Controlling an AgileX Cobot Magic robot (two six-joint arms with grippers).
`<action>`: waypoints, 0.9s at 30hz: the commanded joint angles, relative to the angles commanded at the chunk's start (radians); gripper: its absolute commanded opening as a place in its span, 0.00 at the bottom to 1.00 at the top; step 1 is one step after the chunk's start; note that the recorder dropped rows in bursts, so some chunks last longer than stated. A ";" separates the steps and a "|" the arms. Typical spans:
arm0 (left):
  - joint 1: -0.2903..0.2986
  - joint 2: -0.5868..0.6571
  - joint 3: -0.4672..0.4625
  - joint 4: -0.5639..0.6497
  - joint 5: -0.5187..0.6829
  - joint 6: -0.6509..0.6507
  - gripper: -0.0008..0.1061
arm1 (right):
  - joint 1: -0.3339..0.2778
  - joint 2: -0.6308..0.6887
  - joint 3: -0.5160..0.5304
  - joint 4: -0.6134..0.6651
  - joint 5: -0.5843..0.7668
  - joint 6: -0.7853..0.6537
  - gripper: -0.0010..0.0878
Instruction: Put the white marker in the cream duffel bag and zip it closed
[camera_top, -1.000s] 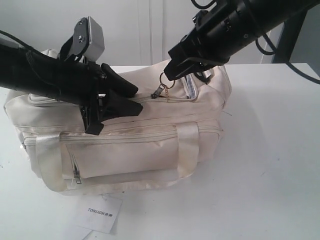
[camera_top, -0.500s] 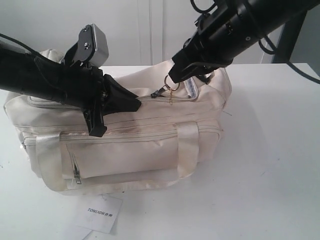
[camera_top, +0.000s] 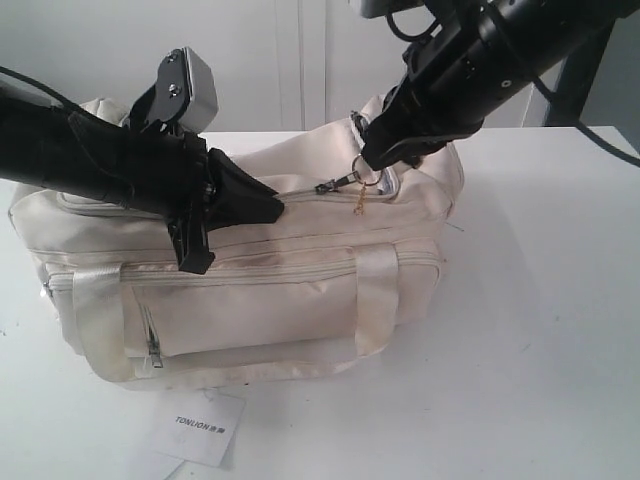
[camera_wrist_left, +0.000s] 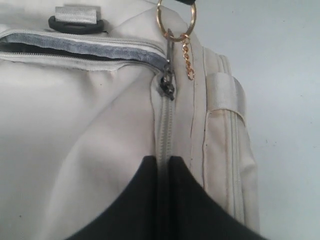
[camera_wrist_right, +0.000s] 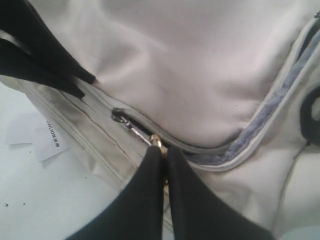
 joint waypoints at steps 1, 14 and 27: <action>0.000 0.000 0.000 0.000 0.000 0.000 0.01 | 0.000 0.000 0.000 -0.020 0.000 0.010 0.01; 0.000 -0.042 0.000 0.004 0.002 0.000 0.01 | 0.000 0.000 0.000 -0.103 -0.050 0.056 0.01; 0.000 -0.072 0.000 0.011 0.030 -0.002 0.01 | 0.000 0.004 0.000 -0.158 -0.119 0.081 0.01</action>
